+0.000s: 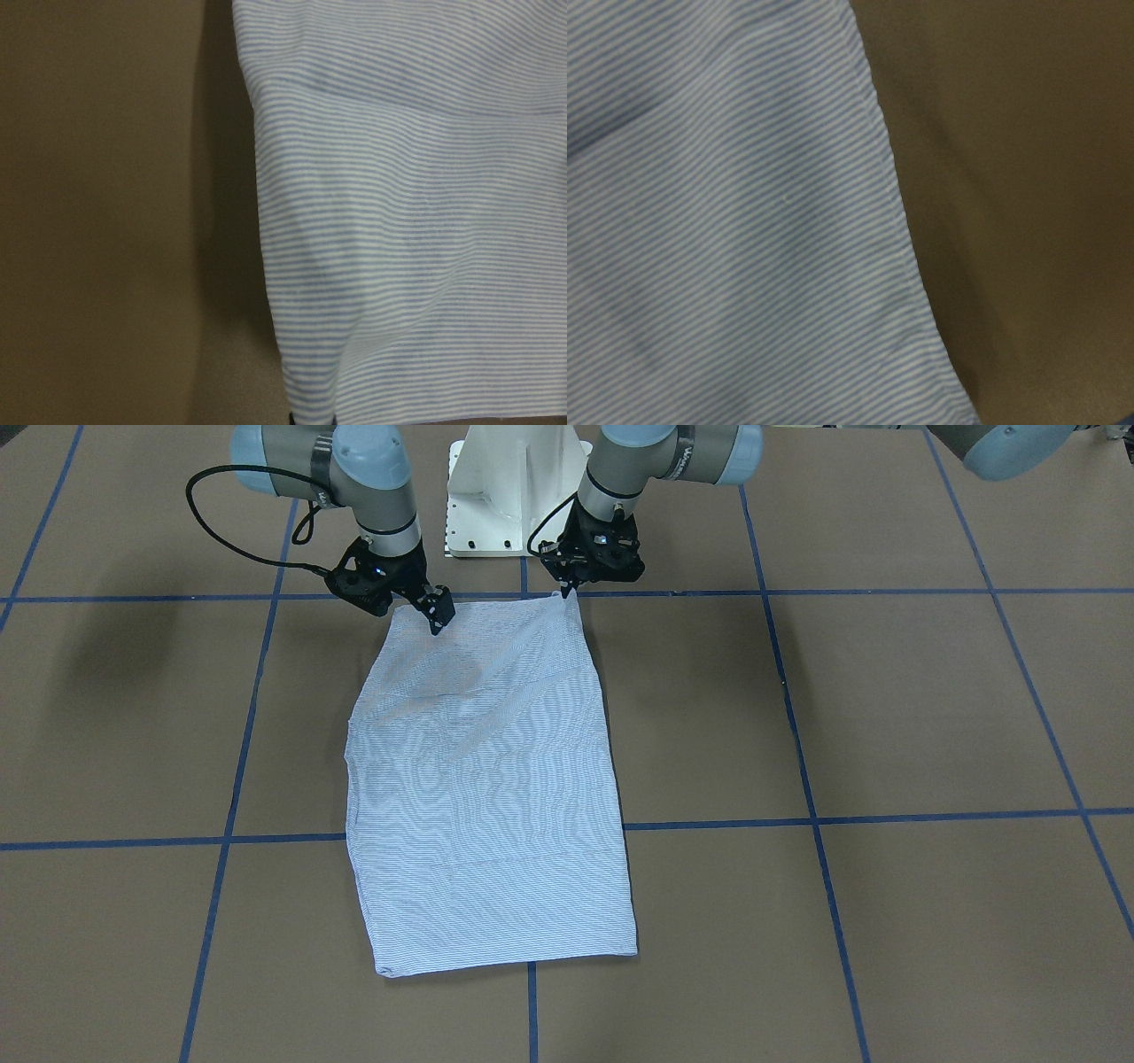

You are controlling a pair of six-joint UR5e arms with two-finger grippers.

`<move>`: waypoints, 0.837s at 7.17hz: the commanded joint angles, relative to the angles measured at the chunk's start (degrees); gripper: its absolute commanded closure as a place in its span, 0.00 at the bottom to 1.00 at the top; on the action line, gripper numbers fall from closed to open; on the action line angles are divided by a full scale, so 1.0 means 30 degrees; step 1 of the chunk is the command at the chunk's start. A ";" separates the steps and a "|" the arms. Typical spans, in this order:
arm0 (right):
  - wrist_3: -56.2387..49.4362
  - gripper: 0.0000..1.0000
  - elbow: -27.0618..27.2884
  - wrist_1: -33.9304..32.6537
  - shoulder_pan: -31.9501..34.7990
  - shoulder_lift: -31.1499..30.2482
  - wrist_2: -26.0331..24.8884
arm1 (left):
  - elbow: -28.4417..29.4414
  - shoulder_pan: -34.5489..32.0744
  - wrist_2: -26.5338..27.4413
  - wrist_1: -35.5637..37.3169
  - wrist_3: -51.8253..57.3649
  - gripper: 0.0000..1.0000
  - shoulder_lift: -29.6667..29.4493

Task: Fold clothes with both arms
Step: 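Move the right gripper to the shirt's other near corner beside the left gripper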

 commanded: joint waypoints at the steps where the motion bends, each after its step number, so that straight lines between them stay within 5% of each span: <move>1: 0.0002 0.00 -0.0020 -0.0094 -0.0163 0.0038 0.0000 | 0.0023 0.0000 0.0000 0.0000 0.0000 1.00 0.0028; 6: -0.0056 0.00 -0.0430 0.0111 -0.0280 0.0067 -0.0029 | 0.0052 0.0029 0.0029 -0.0029 -0.0029 1.00 -0.0001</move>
